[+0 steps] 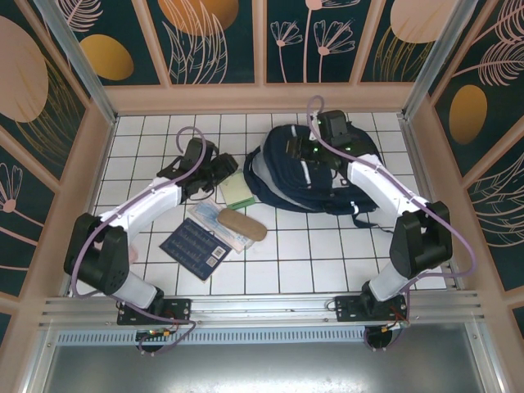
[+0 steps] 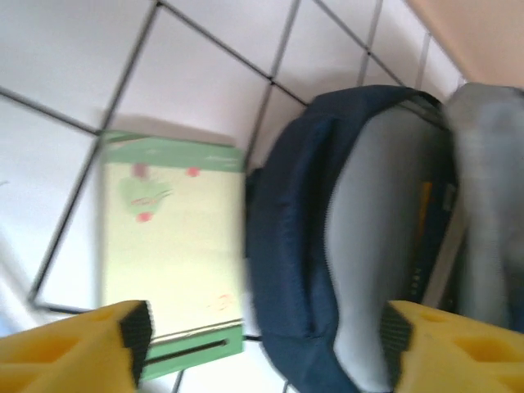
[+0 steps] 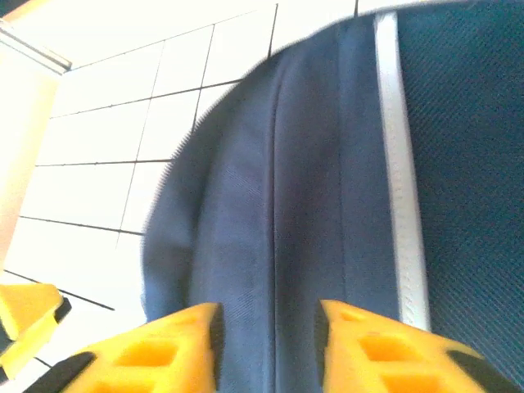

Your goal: Pack books, pencil case, and school supplies into a backpack

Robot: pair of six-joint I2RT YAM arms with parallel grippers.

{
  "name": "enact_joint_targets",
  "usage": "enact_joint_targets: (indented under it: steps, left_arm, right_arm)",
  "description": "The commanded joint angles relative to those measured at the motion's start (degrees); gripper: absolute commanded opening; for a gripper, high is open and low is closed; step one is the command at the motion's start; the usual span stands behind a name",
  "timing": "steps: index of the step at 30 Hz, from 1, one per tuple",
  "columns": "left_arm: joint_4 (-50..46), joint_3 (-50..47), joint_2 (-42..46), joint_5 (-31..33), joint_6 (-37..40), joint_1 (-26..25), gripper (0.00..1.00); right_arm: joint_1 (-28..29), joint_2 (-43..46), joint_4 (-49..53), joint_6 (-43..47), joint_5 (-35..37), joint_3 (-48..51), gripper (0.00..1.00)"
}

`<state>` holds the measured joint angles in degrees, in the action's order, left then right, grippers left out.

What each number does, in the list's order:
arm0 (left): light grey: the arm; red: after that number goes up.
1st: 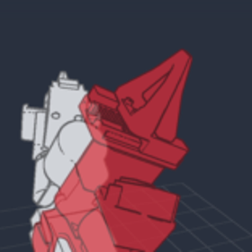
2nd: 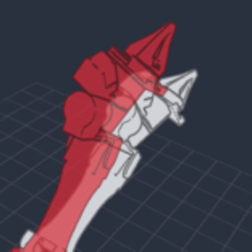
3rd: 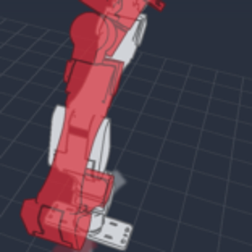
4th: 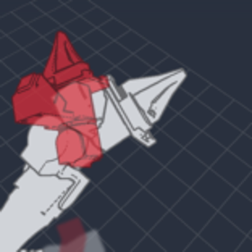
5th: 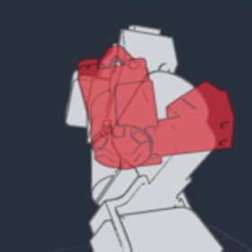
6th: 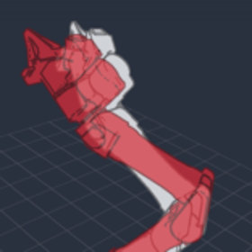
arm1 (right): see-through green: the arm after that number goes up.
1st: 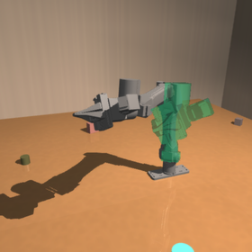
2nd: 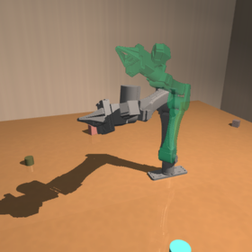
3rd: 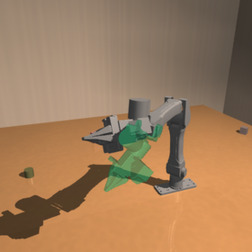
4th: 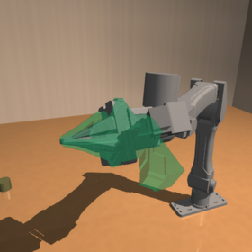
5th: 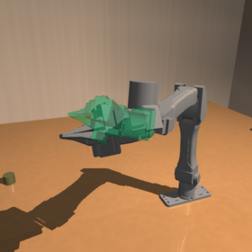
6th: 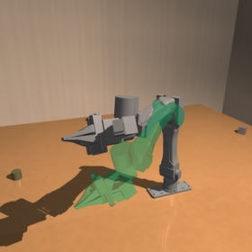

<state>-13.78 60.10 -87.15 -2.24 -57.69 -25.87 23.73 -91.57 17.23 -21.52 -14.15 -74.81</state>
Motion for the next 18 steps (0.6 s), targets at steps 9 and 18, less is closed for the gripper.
enact_joint_targets:
  steps: [9, 18]
  left_arm:
    - [-16.0, -15.5, 12.0, 0.9, -11.8, 0.6, 0.31]
    - [-19.2, -24.9, 16.5, -1.0, -20.4, 1.6, 0.27]
  right_arm:
    - [5.9, -2.7, -4.2, 1.1, 3.9, -3.1, 0.76]
    - [10.1, -7.1, -6.8, 1.6, 2.6, -6.0, 0.92]
